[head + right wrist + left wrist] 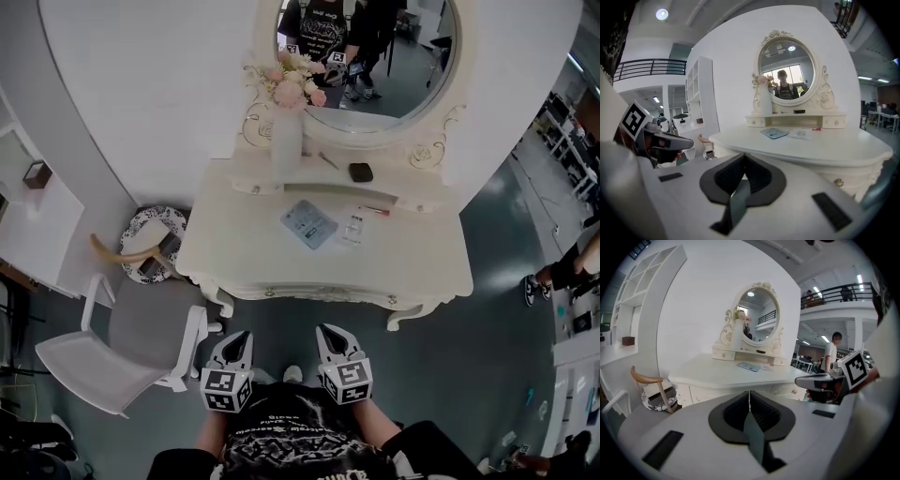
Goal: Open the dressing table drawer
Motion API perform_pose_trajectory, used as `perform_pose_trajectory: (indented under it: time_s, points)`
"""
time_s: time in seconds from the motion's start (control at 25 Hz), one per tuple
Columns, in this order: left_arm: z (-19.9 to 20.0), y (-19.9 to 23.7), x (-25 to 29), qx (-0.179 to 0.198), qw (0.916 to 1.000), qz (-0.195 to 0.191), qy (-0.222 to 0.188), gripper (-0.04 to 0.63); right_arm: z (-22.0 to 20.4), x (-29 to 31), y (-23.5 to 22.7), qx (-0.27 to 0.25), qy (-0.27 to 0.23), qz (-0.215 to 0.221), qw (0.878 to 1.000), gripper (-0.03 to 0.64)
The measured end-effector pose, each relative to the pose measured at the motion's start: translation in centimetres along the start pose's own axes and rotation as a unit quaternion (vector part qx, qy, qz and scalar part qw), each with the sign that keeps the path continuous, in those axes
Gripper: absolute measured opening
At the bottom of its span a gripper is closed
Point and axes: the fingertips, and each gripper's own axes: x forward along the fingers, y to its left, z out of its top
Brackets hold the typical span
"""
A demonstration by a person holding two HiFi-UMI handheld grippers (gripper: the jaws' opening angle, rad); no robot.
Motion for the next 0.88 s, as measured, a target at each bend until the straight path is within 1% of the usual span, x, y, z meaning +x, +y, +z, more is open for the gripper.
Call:
perform_pose_trajectory:
  time_s: [0.24, 0.48, 0.56, 0.72, 0.88]
  points:
    - [1.2, -0.1, 0.8, 0.001, 1.0000, -0.005, -0.005, 0.021, 0.5, 1.0, -0.9, 0.002, -0.001, 0.001, 1.000, 0.009]
    - [2.6, 1.2, 2.1, -0.017, 0.9997, -0.009, -0.013, 0.021, 1.3, 2.6, -1.4, -0.001, 0.002, -0.003, 1.000, 0.009]
    - [3.2, 1.7, 2.6, -0.018, 0.9997, -0.012, -0.014, 0.021, 1.7, 3.1, -1.6, 0.000, 0.004, -0.005, 1.000, 0.009]
    - [4.0, 2.4, 4.0, -0.012, 0.9996, -0.026, -0.006, 0.021, 2.2, 4.4, -1.8, 0.005, 0.009, -0.009, 1.000, 0.011]
    - [4.8, 3.4, 5.5, -0.016, 0.9992, -0.037, -0.003, 0.021, 2.5, 5.8, -2.1, 0.009, 0.019, -0.016, 1.000, 0.011]
